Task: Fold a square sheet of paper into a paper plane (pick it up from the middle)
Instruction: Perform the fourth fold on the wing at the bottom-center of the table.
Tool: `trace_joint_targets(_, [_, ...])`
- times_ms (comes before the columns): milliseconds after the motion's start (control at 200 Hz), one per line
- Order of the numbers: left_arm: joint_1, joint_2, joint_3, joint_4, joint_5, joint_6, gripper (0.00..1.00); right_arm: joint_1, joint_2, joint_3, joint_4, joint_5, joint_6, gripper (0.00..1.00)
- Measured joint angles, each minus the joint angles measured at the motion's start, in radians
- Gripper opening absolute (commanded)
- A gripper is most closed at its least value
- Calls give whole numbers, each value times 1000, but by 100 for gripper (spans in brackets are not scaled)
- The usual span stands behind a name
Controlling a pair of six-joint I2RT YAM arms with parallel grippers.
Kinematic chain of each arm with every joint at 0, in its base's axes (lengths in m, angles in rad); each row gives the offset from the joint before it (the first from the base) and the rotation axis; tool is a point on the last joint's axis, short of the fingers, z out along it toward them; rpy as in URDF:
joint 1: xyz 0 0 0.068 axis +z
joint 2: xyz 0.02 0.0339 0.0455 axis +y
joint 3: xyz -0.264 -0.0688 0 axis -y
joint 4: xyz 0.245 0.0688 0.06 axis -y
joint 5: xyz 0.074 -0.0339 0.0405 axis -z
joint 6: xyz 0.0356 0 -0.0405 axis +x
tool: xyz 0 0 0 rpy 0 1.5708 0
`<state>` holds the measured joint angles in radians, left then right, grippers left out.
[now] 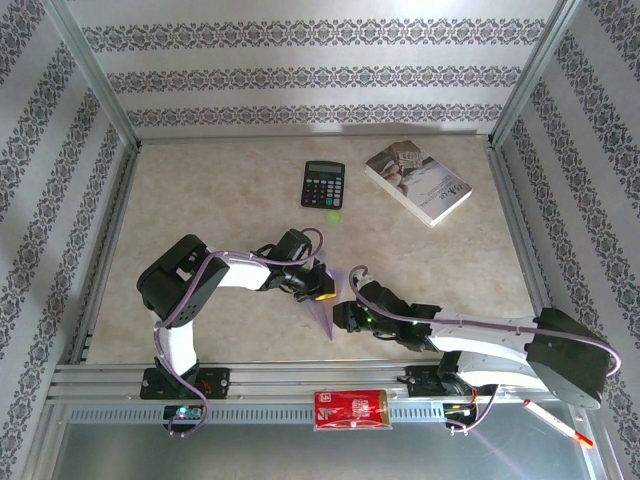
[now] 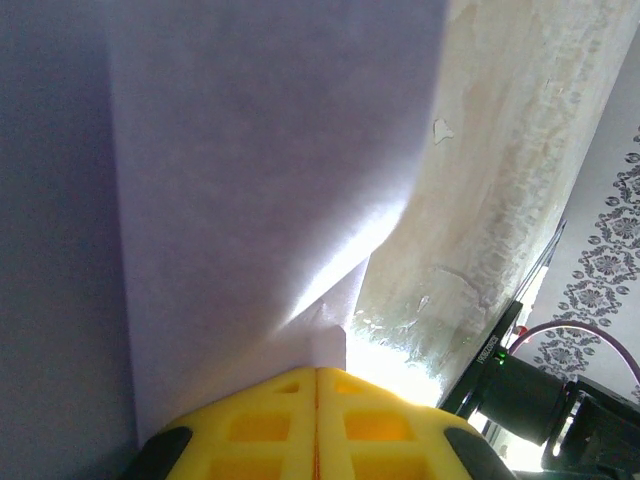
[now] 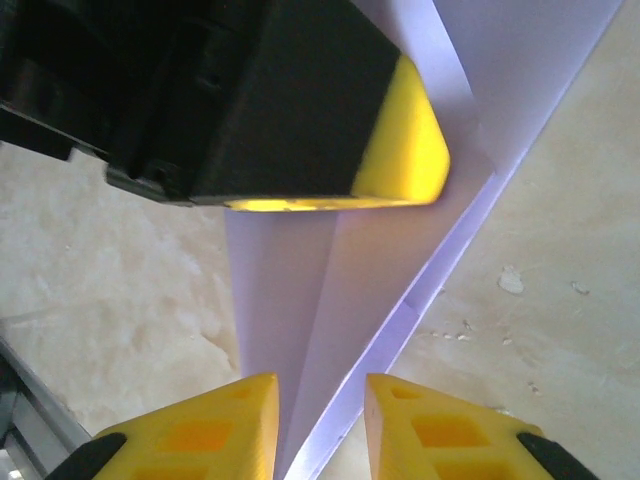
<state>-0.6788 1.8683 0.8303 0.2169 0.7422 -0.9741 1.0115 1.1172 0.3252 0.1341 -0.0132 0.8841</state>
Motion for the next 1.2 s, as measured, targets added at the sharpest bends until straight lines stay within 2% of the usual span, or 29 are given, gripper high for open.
trace_joint_targets(195, [0,0,0,0,2,3,7,-2,95,67,-1,-35,-27,19])
trace_joint_targets(490, [0,0,-2,1,3,3,7,-1,248,110,46,-88,-35,15])
trace_joint_targets(909, [6,3,-3,2,8,7,6,28,304,96,97,-92,2,15])
trace_joint_targets(1204, [6,3,-13,10,19,14,3,86,306,98,92,-71,19,13])
